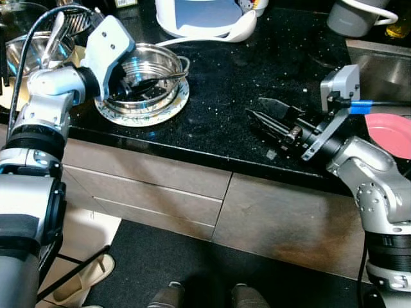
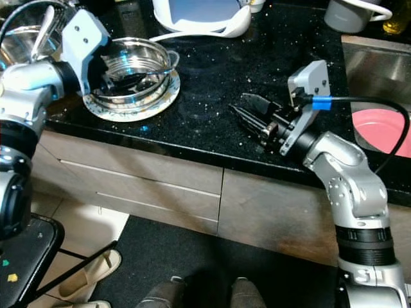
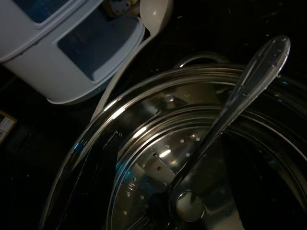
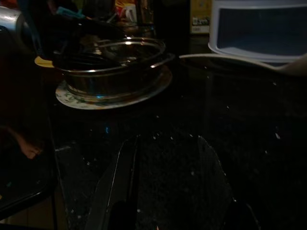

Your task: Kitchen organization

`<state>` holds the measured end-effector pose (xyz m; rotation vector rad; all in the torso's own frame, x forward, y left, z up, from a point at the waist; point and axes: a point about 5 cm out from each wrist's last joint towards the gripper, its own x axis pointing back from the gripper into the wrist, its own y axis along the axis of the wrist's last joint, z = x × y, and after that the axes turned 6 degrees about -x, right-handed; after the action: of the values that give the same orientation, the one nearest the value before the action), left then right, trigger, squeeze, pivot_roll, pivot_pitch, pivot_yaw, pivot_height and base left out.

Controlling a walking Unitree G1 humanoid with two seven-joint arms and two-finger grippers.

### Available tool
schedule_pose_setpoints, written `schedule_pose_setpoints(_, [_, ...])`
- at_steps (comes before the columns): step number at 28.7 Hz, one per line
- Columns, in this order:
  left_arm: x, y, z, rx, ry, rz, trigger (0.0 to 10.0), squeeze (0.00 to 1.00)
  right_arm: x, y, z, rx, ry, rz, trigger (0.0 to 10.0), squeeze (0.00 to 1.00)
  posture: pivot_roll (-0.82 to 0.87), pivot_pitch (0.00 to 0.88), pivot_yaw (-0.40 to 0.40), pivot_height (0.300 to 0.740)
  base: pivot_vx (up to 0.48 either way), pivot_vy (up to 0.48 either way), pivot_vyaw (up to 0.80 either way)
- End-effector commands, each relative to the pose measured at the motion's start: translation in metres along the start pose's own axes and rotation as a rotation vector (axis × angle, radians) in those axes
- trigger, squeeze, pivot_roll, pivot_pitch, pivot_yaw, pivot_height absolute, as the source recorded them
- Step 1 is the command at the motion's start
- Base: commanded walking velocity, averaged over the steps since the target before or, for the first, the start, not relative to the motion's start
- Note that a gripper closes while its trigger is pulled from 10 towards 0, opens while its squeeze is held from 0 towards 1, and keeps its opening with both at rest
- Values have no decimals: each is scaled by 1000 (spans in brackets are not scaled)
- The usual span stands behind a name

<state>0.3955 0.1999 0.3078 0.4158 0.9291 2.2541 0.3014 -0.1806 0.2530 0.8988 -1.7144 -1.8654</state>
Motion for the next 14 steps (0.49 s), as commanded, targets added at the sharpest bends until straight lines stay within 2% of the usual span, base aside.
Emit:
schedule_pose_setpoints(1, [-5,-11,-13,29,-73,49,10000,0,2,0,3,1,3,8,10000,0,-96,270,-42,740,0,0,0])
schedule_pose_setpoints(10, [-8,-9,-17,25,-159,68,10000,0,1,-1,4,-5,-7,12,10000,0,-91,263,-37,740,0,0,0])
schedule_pose_setpoints(12, [-10,2,-12,18,-164,19,10000,0,0,-1,5,-10,-11,8,10000,0,-88,257,-33,740,0,0,0])
schedule_pose_setpoints(14, [-11,24,1,-8,-137,-80,10000,0,0,-1,5,-16,-16,1,10000,0,-85,251,-29,740,0,0,0])
